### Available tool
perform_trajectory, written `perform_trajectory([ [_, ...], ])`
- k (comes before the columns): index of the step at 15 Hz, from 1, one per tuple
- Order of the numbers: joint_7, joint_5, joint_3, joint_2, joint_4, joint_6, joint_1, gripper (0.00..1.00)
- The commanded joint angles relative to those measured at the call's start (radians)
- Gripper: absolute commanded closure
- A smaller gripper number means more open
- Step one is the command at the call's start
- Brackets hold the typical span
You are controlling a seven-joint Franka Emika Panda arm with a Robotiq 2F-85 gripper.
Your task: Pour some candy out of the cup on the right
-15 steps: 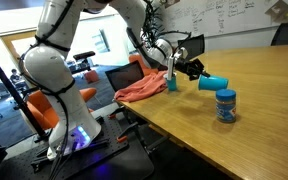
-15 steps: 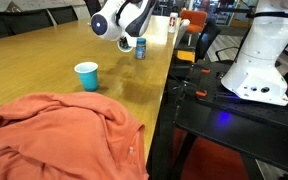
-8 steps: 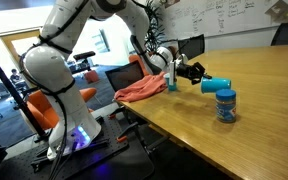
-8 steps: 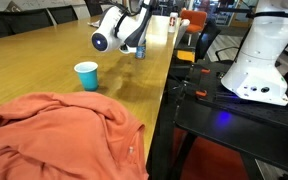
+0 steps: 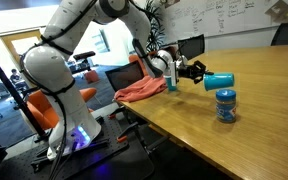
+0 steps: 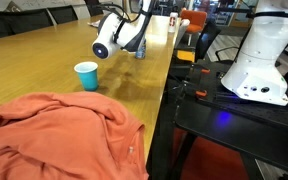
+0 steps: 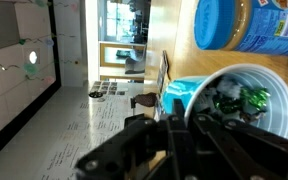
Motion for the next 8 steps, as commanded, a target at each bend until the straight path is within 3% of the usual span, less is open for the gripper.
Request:
perform_trajectory([
  [1,-0.017,-0.042,0.014,0.019,0.023,-0.070,-0.001,0.99],
  [8,-0.026,-0.081,0.025,0.030,0.026,-0.121,-0.006,0.99],
])
